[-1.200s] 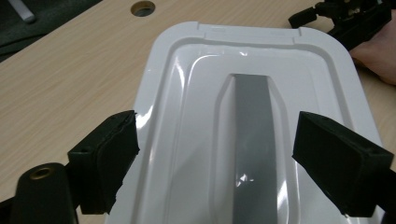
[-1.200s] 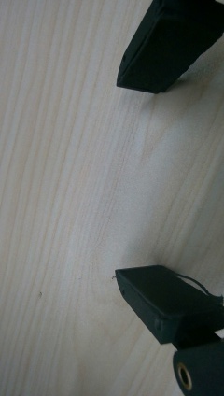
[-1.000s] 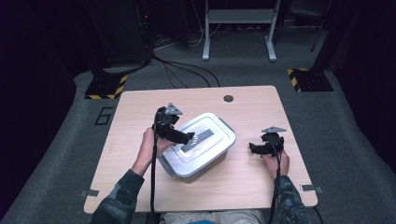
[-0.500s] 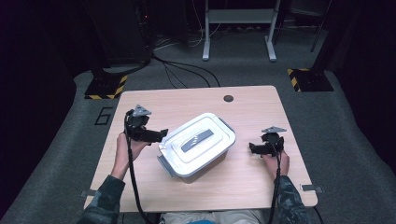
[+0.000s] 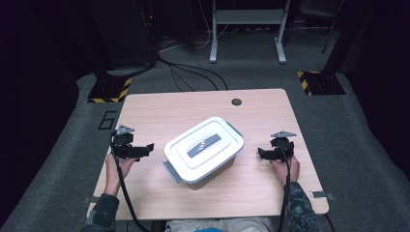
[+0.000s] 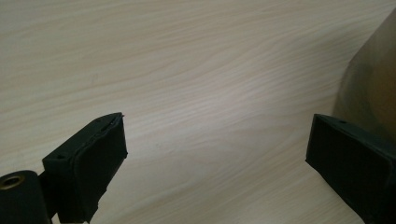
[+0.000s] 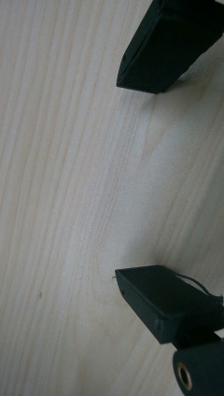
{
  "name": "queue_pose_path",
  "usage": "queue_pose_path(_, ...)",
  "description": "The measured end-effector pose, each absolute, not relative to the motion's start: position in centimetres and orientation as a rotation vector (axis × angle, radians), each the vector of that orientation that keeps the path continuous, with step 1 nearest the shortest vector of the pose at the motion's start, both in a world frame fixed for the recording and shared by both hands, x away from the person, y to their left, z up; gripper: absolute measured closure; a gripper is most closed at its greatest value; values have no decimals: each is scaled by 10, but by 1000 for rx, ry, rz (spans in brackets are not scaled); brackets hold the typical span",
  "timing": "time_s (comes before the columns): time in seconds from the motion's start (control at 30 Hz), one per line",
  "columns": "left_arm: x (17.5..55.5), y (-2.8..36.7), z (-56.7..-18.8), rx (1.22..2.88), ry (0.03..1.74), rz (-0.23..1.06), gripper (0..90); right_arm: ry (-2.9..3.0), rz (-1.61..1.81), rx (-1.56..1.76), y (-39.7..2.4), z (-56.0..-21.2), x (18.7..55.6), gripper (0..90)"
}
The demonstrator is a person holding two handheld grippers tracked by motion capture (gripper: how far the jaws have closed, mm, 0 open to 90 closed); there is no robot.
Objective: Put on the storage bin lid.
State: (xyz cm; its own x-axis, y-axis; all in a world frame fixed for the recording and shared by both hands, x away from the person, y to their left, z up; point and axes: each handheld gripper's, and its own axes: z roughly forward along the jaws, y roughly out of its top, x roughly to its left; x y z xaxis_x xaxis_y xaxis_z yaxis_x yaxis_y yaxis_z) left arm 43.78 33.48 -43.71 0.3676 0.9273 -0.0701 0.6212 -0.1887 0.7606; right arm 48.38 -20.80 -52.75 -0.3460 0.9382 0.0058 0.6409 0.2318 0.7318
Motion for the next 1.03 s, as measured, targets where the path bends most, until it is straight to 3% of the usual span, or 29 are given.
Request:
queue_pose_path(0.37,435,362,-497,1848,1491,483,30,2071,906,1448,-208,-527,484,70)
queue_pose_path(0.57,432,368,-526,1864,1522,521,16,2074,908,1448,-208,-527,484,70)
queue_pose_path(0.73,429,362,-531,1905,1504,632,8,2071,906,1448,-208,-527,484,70)
queue_pose_path(1.03,429,359,-531,1903,1512,636,4,2067,902,1449,-207,-527,484,70)
